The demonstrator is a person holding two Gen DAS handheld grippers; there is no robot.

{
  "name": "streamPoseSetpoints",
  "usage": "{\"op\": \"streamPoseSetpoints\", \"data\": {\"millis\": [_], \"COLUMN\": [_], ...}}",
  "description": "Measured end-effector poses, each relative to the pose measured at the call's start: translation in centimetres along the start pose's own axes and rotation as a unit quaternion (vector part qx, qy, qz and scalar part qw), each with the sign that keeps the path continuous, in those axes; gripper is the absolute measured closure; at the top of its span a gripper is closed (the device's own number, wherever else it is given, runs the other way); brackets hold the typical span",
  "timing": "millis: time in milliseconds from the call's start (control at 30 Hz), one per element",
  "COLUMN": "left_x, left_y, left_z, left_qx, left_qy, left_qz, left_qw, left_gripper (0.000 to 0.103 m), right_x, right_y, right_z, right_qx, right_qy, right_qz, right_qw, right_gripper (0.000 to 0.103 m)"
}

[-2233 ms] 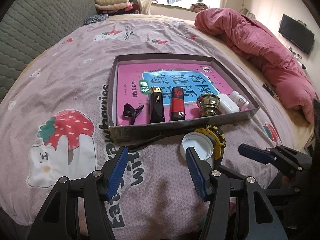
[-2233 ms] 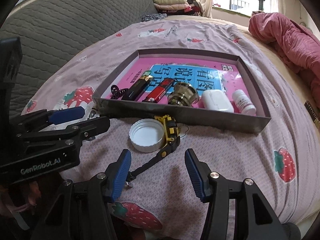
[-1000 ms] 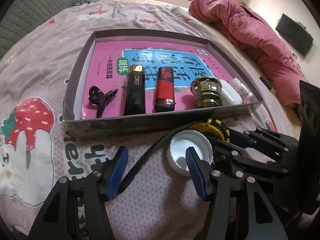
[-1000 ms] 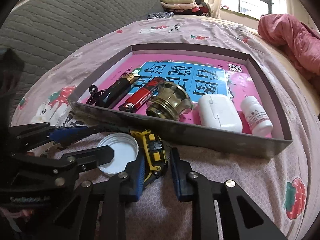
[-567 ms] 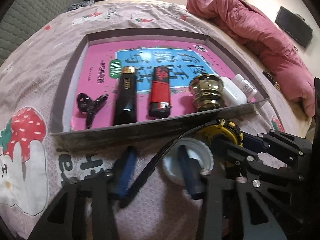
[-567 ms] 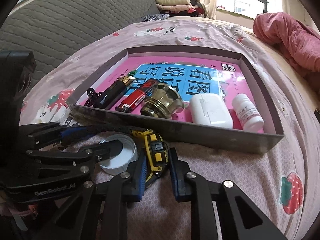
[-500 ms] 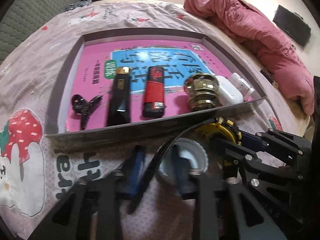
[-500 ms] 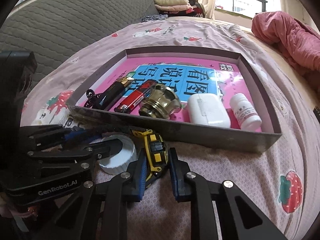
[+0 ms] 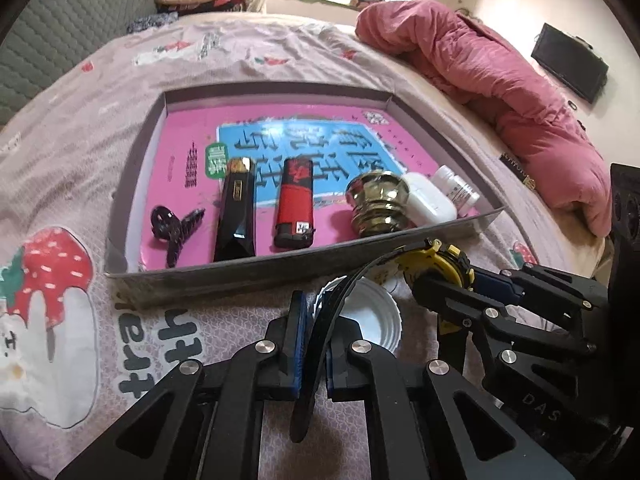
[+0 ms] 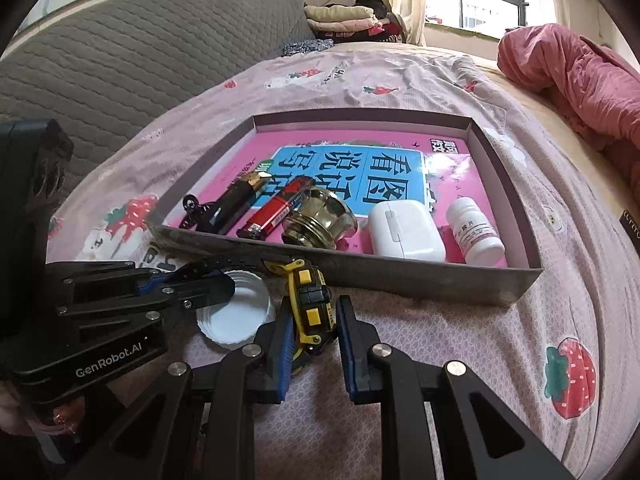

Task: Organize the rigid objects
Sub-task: 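Grasp the yellow tape measure with the right gripper while the left grasps the white bottle cap, then lift and carry the white cap and tape measure over the tray with both grippers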

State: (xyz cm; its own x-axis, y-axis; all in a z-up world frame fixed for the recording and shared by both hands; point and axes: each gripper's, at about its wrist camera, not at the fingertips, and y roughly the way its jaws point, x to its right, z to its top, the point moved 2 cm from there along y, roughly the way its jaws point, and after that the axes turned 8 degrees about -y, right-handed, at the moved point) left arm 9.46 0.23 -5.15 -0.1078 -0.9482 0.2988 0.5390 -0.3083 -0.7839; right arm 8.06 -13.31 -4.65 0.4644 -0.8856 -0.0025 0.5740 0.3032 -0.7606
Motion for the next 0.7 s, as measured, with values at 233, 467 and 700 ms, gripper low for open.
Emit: {"op": "streamPoseSetpoints", "data": {"millis": [233, 467, 700], "left_x": [0.1, 0.0, 0.9], "left_y": [-1.8, -0.7, -0.9], "left_z": [0.3, -0.3, -1.0], "left_qx": [0.028, -0.014, -0.024], "left_qy": [0.006, 0.001, 0.009], "left_qz": [-0.002, -0.019, -0.031], "left_qw": [0.9996, 0.9997, 0.9992], "left_gripper": [0.096, 0.096, 0.074], "right_x": [-0.5, 0.0, 1.6], "right_y": [-1.5, -1.7, -2.3], "right_z": [0.8, 1.1, 1.1], "right_qx": [0.024, 0.027, 0.038], "right_qy": [-0.003, 0.003, 0.037], "right_qz": [-0.004, -0.023, -0.020], "right_qw": [1.000, 0.999, 0.998], "right_gripper": [0.083, 0.083, 0.083]}}
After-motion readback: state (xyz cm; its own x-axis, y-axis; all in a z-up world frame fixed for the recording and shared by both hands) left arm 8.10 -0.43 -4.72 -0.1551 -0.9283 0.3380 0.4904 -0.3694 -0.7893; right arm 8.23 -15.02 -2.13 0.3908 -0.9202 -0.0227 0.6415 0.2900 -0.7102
